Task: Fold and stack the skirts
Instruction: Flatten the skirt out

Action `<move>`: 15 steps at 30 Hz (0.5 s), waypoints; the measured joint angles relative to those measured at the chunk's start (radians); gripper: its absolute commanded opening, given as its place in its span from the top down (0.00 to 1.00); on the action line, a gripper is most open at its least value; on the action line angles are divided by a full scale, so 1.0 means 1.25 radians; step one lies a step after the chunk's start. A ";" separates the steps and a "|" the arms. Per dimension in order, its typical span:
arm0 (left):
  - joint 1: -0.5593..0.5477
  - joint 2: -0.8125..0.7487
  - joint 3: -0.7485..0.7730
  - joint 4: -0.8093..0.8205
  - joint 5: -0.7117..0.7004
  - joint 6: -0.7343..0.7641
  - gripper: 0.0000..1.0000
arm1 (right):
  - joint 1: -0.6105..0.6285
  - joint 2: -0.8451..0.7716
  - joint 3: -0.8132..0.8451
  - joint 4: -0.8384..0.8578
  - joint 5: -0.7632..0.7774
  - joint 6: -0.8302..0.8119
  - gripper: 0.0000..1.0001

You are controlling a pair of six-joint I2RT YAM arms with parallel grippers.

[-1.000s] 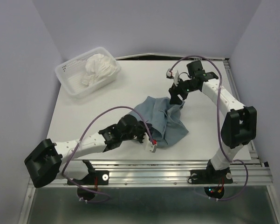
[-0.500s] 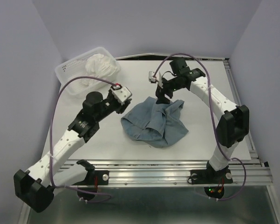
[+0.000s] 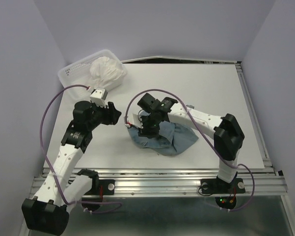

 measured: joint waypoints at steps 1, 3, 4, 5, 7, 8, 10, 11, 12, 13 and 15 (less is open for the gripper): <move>0.015 0.002 0.000 0.000 0.009 -0.017 0.35 | 0.006 0.005 -0.002 0.001 0.021 0.005 0.42; 0.033 0.006 0.000 0.001 0.026 -0.042 0.35 | 0.010 0.022 -0.002 0.007 0.071 0.009 0.43; 0.051 0.012 0.000 0.000 0.038 -0.057 0.35 | 0.010 0.031 -0.003 0.013 0.090 0.008 0.43; 0.061 0.016 0.000 0.000 0.046 -0.065 0.35 | 0.010 0.038 -0.009 0.021 0.109 0.006 0.43; 0.084 0.025 0.000 -0.001 0.065 -0.076 0.35 | 0.010 0.045 -0.041 0.045 0.150 0.001 0.47; 0.088 0.027 0.000 -0.002 0.070 -0.077 0.35 | 0.010 0.048 -0.056 0.049 0.168 -0.004 0.49; 0.097 0.031 0.000 -0.003 0.075 -0.076 0.35 | 0.010 0.055 -0.091 0.057 0.209 -0.015 0.52; 0.099 0.031 0.000 -0.003 0.078 -0.073 0.35 | 0.011 0.058 -0.098 0.059 0.224 -0.018 0.52; 0.100 0.032 0.000 -0.003 0.080 -0.070 0.35 | 0.012 0.061 -0.105 0.063 0.239 -0.023 0.54; 0.101 0.034 0.000 -0.003 0.082 -0.067 0.35 | 0.012 0.065 -0.108 0.063 0.252 -0.027 0.62; 0.112 0.041 0.000 -0.003 0.099 -0.056 0.37 | 0.012 0.066 -0.108 0.067 0.267 -0.032 0.87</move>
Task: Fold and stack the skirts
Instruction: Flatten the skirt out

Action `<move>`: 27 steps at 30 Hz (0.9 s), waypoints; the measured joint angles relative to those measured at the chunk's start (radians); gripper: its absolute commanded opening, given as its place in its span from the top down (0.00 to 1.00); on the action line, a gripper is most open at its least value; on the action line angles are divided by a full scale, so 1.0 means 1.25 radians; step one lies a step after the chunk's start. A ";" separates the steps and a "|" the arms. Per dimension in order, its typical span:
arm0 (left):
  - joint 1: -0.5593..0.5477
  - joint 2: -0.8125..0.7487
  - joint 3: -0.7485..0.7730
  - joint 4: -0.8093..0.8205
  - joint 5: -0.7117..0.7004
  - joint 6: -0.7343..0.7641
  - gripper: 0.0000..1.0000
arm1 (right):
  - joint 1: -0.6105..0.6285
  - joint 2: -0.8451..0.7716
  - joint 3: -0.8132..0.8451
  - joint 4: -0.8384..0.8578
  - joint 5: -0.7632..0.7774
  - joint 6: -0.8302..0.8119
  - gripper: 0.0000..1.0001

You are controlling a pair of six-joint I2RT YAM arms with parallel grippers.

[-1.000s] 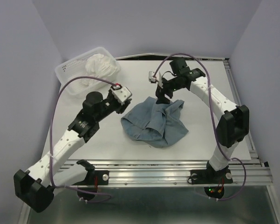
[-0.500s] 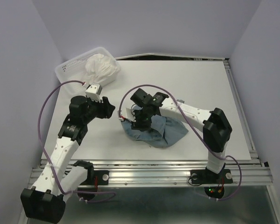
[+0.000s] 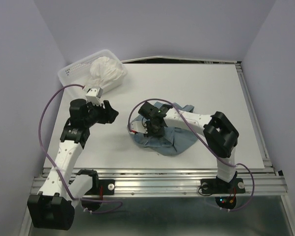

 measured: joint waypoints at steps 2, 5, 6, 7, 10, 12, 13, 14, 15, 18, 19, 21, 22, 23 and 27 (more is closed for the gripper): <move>0.011 0.005 0.000 0.000 0.019 0.016 0.39 | 0.000 0.000 0.000 0.003 0.009 -0.007 0.99; 0.023 0.005 0.000 0.002 0.064 0.069 0.40 | 0.000 0.000 0.004 0.013 0.038 0.006 0.99; 0.023 -0.002 -0.001 0.002 0.080 0.098 0.40 | 0.000 0.000 0.011 0.013 0.046 0.017 0.99; 0.023 -0.014 -0.007 0.007 0.098 0.138 0.40 | 0.000 0.002 0.028 0.009 0.053 0.030 0.99; 0.023 -0.052 -0.014 -0.008 0.162 0.262 0.43 | -0.008 0.004 0.095 0.005 0.064 0.063 0.99; 0.014 -0.051 0.003 -0.078 0.222 0.429 0.47 | -0.019 0.004 0.159 0.005 0.065 0.093 0.94; 0.002 -0.045 0.013 -0.125 0.233 0.523 0.48 | -0.028 0.004 0.191 0.004 0.062 0.110 0.82; -0.011 -0.037 0.016 -0.164 0.238 0.610 0.48 | -0.039 0.004 0.220 0.004 0.058 0.126 0.81; -0.019 -0.030 0.016 -0.191 0.239 0.679 0.48 | -0.049 0.004 0.240 0.005 0.054 0.138 0.81; -0.040 -0.014 -0.010 -0.275 0.233 0.878 0.48 | -0.096 0.004 0.291 0.002 0.040 0.170 0.99; -0.044 -0.016 -0.031 -0.298 0.229 0.934 0.48 | -0.108 0.004 0.295 0.002 0.038 0.175 0.99; -0.057 -0.014 -0.056 -0.311 0.214 1.010 0.49 | -0.130 0.004 0.291 -0.001 0.030 0.190 0.99; -0.064 -0.010 -0.065 -0.311 0.207 1.038 0.49 | -0.141 0.007 0.285 -0.009 0.020 0.195 0.99; -0.068 -0.005 -0.070 -0.310 0.200 1.060 0.49 | -0.144 0.008 0.281 -0.014 0.011 0.201 0.99; -0.076 0.025 -0.091 -0.285 0.168 1.134 0.49 | -0.140 0.016 0.238 -0.051 -0.063 0.208 0.99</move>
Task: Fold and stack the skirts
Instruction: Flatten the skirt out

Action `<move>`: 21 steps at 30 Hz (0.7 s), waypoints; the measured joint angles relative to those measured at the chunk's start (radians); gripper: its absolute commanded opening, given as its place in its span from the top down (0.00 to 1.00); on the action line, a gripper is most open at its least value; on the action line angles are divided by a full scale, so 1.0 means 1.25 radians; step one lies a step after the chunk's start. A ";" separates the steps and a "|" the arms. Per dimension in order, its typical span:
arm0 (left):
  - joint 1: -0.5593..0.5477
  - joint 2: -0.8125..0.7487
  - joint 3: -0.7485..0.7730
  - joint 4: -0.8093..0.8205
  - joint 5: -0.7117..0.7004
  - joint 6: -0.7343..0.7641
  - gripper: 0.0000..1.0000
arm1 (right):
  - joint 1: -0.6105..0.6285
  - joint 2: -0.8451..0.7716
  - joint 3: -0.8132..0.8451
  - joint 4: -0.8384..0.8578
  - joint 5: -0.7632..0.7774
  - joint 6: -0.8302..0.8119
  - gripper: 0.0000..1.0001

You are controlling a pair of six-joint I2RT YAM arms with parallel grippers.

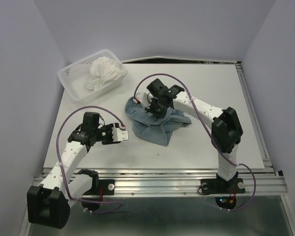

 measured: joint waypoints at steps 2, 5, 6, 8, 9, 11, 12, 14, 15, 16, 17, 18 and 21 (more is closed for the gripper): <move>0.000 0.002 -0.019 0.038 -0.010 0.021 0.49 | 0.004 -0.017 -0.071 0.005 -0.030 0.011 0.99; 0.000 0.000 -0.056 0.120 -0.007 0.044 0.49 | 0.006 -0.060 -0.186 0.008 -0.049 0.046 0.99; 0.000 -0.001 -0.075 0.155 -0.005 0.052 0.49 | 0.006 -0.075 -0.214 0.004 -0.051 0.061 0.99; -0.001 0.007 -0.108 0.226 -0.002 0.063 0.49 | -0.001 -0.104 -0.233 0.001 -0.052 0.101 0.99; -0.004 0.025 -0.118 0.261 -0.002 0.069 0.48 | -0.006 -0.114 -0.233 0.005 -0.051 0.119 0.99; -0.009 0.085 -0.113 0.323 0.002 0.076 0.48 | -0.034 -0.137 -0.215 0.019 -0.051 0.166 0.99; -0.010 0.130 -0.099 0.339 0.004 0.083 0.48 | -0.052 -0.142 -0.197 0.030 -0.051 0.195 0.99; -0.011 0.224 -0.059 0.370 0.011 0.096 0.46 | -0.090 -0.144 -0.150 0.051 -0.048 0.242 0.99; -0.015 0.262 -0.040 0.381 0.017 0.099 0.45 | -0.118 -0.144 -0.123 0.064 -0.045 0.274 0.99; -0.016 0.281 -0.025 0.388 0.020 0.101 0.45 | -0.135 -0.144 -0.105 0.074 -0.043 0.294 0.99; -0.023 0.299 -0.010 0.399 0.026 0.102 0.45 | -0.155 -0.143 -0.085 0.081 -0.040 0.315 0.99; -0.031 0.302 -0.004 0.405 0.027 0.103 0.44 | -0.174 -0.143 -0.066 0.093 -0.040 0.337 0.99; -0.083 0.305 0.005 0.435 0.032 0.100 0.44 | -0.211 -0.142 -0.041 0.111 -0.039 0.379 0.99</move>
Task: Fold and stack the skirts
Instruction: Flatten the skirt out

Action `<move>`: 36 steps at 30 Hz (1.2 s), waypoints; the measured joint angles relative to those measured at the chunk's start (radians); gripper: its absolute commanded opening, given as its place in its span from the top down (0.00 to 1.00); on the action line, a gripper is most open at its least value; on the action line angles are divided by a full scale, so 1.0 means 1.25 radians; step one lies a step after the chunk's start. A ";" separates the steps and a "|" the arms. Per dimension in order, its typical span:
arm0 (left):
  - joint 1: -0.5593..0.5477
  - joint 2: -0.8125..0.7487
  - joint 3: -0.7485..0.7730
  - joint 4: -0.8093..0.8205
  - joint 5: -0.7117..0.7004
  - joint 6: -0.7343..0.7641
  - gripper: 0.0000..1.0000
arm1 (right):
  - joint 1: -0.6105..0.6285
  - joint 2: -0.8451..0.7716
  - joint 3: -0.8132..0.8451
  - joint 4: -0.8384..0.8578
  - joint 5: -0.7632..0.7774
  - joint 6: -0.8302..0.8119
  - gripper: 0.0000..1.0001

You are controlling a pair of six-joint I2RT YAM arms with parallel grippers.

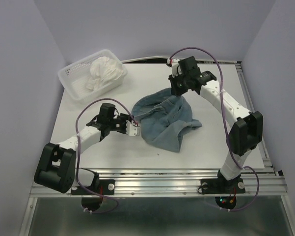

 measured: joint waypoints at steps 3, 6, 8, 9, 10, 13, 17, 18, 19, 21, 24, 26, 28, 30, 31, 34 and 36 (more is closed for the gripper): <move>-0.045 0.023 0.000 0.031 -0.002 -0.021 0.44 | -0.009 0.002 0.003 0.006 -0.001 0.031 0.99; -0.069 0.057 0.001 0.071 -0.012 -0.068 0.44 | -0.009 0.007 0.003 0.006 -0.004 0.047 0.99; -0.071 0.077 0.009 0.088 -0.024 -0.108 0.44 | -0.010 0.008 0.003 0.006 -0.005 0.054 0.99; -0.071 0.088 0.017 0.098 -0.031 -0.129 0.44 | -0.010 0.008 0.003 0.006 -0.007 0.057 0.99; -0.071 0.100 0.026 0.113 -0.039 -0.148 0.44 | -0.010 0.008 0.003 0.006 -0.008 0.059 0.99; -0.071 0.130 0.063 0.139 -0.056 -0.192 0.45 | -0.010 0.008 0.003 0.006 -0.013 0.059 0.99; -0.071 0.161 0.105 0.167 -0.069 -0.219 0.46 | -0.010 0.010 0.003 0.010 -0.014 0.059 0.99; -0.069 0.165 0.108 0.178 -0.070 -0.219 0.46 | -0.010 0.013 0.003 0.013 -0.013 0.059 0.99; -0.067 0.167 0.108 0.184 -0.070 -0.216 0.46 | -0.010 0.015 0.003 0.015 -0.013 0.059 0.99; -0.066 0.171 0.108 0.188 -0.067 -0.207 0.46 | -0.010 0.021 0.002 0.020 -0.013 0.059 0.99; -0.062 0.209 0.126 0.171 -0.046 -0.177 0.51 | -0.011 0.031 -0.007 0.031 -0.009 0.060 0.97; -0.062 0.255 0.158 0.142 -0.037 -0.165 0.55 | -0.014 0.038 -0.009 0.034 0.000 0.062 0.95; -0.062 0.300 0.201 0.098 -0.029 -0.151 0.61 | -0.017 0.046 -0.009 0.038 0.016 0.065 0.93; -0.062 0.323 0.225 0.069 -0.023 -0.136 0.73 | -0.022 0.050 -0.009 0.044 0.030 0.073 0.92; -0.062 0.326 0.232 0.056 -0.022 -0.131 0.86 | -0.028 0.052 -0.009 0.051 0.040 0.081 0.98; -0.062 0.326 0.247 0.026 -0.020 -0.135 1.00 | -0.044 0.056 -0.009 0.071 0.071 0.102 0.99; -0.062 0.326 0.267 0.010 -0.031 -0.157 1.00 | -0.060 0.056 -0.004 0.084 0.093 0.123 0.99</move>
